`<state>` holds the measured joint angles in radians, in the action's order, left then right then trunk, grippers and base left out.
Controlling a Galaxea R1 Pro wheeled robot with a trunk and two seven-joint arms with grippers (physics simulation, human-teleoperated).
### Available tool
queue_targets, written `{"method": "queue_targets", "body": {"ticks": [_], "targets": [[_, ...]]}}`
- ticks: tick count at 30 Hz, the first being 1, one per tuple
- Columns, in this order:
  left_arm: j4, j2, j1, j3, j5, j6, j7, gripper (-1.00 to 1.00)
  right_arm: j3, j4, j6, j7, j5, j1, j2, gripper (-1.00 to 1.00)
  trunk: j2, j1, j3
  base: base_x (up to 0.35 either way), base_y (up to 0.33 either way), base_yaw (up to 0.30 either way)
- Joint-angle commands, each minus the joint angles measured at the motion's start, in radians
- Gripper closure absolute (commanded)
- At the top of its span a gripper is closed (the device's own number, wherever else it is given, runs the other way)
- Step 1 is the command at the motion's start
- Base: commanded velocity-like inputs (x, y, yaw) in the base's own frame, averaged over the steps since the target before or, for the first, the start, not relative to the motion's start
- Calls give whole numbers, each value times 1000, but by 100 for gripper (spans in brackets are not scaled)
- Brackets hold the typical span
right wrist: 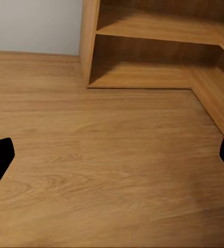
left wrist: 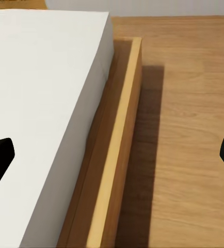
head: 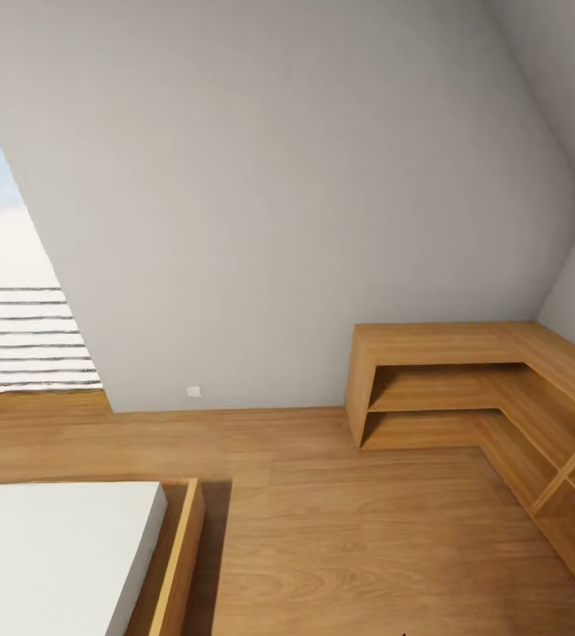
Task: In the bedroom, organize the workspace by keeping the computer under the desk, ensuring the monitor is on the desk, placing the keyboard on the desk next to the monitor, placing the mouse on the desk next to the keyboard, moving the folder from the swivel chair onto the desk next to the mouse, stacking the notebook on top of the folder with the pen on top of the notebook, and positioning the swivel chair next to the desk.
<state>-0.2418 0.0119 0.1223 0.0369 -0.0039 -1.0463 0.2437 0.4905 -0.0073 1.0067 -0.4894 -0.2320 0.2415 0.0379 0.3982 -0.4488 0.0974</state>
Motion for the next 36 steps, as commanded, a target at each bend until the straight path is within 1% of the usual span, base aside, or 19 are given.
{"method": "queue_targets", "body": {"ticks": [1,7,14,18,30,36], "targets": [[-2,0,0,4,-1,-1,-1,-100,8,0,3,-4,-7,1,0,-100,2,-1,2,336,0,0],[-2,0,0,4,-1,-1,0,-100,8,0,3,-4,-7,1,0,-100,2,-1,2,336,0,-7],[-2,0,0,5,-1,-1,0,-100,8,-1,3,-3,-6,1,0,-100,2,-1,2,336,0,-188],[-1,0,0,4,-1,-1,-1,-100,8,-1,3,-3,-5,1,1,-100,2,-1,2,336,-16,-75],[-2,-3,0,3,-1,-1,-2,-100,10,0,3,2,-3,1,2,-100,2,-1,2,336,-116,-7],[-2,0,0,1,-3,32,-9,-100,11,0,3,6,-3,1,1,-100,2,-1,2,336,-131,-79]]}}
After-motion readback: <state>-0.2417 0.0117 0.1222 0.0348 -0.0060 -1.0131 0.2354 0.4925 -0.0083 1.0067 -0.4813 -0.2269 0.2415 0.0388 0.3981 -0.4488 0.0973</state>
